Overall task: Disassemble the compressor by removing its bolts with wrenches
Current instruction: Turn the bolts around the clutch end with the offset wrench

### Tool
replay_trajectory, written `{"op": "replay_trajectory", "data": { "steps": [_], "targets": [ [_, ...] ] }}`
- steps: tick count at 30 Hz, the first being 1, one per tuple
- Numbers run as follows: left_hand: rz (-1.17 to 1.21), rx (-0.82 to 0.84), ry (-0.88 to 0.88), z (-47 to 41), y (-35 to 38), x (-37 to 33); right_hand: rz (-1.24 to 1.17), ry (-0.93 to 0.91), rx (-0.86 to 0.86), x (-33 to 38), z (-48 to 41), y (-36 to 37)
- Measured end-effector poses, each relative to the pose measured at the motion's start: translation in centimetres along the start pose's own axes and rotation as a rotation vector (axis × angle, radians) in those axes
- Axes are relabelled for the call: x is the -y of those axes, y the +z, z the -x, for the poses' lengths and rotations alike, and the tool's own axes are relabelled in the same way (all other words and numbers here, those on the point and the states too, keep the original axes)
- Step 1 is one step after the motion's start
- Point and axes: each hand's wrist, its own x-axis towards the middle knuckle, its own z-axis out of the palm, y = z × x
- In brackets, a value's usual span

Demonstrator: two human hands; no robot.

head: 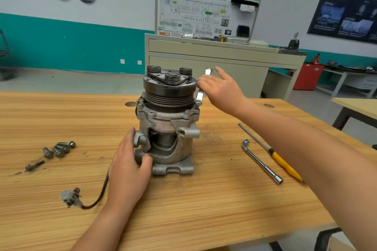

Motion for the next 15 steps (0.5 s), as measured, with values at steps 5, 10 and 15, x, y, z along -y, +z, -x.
{"op": "replay_trajectory", "data": {
  "steps": [5,10,15],
  "targets": [
    [-0.007,-0.005,0.004,0.0,0.0,0.1,-0.164,0.238,-0.205,-0.4,-0.6,-1.3],
    [-0.001,0.005,-0.005,0.1,0.0,0.0,-0.269,0.638,0.001,-0.3,1.0,-7.1],
    [0.012,0.015,-0.021,0.2,-0.1,-0.2,-0.050,0.447,0.464,2.7,3.1,-11.0]
  ]
}}
